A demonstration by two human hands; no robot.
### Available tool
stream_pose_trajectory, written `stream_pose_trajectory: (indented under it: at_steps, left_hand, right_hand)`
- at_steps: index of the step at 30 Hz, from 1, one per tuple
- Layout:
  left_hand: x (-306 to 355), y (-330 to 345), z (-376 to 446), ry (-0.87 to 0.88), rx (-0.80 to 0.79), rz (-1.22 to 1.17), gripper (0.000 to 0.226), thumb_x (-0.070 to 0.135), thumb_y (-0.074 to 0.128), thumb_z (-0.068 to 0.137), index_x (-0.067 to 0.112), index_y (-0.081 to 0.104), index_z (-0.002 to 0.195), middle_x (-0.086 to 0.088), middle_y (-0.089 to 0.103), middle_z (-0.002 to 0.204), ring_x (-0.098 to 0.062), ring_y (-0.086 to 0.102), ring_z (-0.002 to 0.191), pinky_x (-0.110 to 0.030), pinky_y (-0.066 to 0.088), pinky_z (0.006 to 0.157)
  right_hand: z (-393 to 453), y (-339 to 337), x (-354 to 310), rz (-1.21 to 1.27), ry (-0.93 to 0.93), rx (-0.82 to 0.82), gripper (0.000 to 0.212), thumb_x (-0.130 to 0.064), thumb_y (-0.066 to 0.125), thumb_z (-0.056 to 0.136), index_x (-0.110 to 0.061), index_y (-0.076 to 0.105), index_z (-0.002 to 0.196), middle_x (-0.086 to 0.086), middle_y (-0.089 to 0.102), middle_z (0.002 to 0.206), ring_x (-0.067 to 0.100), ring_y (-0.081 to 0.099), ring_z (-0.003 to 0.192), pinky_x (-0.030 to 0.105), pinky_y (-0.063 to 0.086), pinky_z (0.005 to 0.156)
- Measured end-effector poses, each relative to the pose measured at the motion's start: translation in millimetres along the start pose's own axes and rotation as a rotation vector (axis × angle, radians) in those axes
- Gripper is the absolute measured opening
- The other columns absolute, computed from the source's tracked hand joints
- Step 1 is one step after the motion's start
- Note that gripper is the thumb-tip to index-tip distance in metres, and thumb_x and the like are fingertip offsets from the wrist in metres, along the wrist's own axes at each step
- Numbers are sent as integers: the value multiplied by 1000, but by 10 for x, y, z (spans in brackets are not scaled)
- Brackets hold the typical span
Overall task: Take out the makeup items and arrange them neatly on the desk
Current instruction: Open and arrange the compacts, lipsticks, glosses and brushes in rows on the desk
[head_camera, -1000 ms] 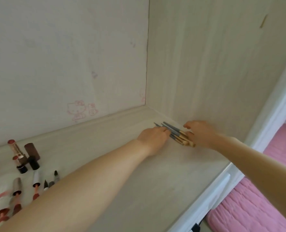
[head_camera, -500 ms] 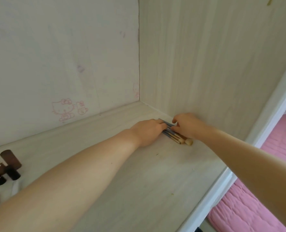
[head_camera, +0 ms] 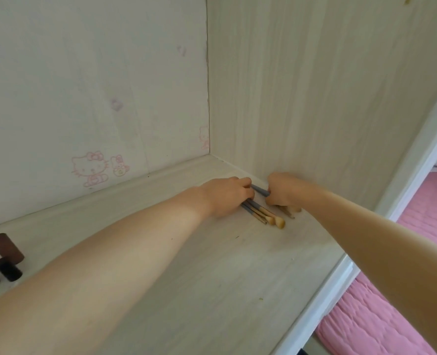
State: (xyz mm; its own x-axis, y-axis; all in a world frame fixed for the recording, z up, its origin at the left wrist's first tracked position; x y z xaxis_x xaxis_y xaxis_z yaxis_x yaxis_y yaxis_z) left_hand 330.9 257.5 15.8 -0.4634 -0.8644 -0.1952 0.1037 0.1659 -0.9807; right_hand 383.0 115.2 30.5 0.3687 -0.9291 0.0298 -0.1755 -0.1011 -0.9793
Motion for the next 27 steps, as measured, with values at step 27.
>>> stream_pose_trajectory:
  at_steps: [27]
  left_hand:
    - [172,-192,-745,-203,-102,-59,28,-1,32,94,13,33,118,-1,37,88,-18,30,76,-30,17,63]
  right_hand:
    - [-314,-19,174,295,-22,79,20,-27,40,100,-8,34,101,6,43,76,22,44,66,31,30,52]
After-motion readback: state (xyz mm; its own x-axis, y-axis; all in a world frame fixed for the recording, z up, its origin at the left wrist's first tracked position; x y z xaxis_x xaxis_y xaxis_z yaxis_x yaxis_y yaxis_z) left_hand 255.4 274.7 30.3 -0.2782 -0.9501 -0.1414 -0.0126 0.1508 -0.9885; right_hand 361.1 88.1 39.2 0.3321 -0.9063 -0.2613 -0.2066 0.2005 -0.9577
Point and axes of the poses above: each hand's wrist, its own z-axis towards the middle knuckle, its own y-axis out of the palm, x = y × z, the point moved 1 cm from there along z, towards the middle knuckle
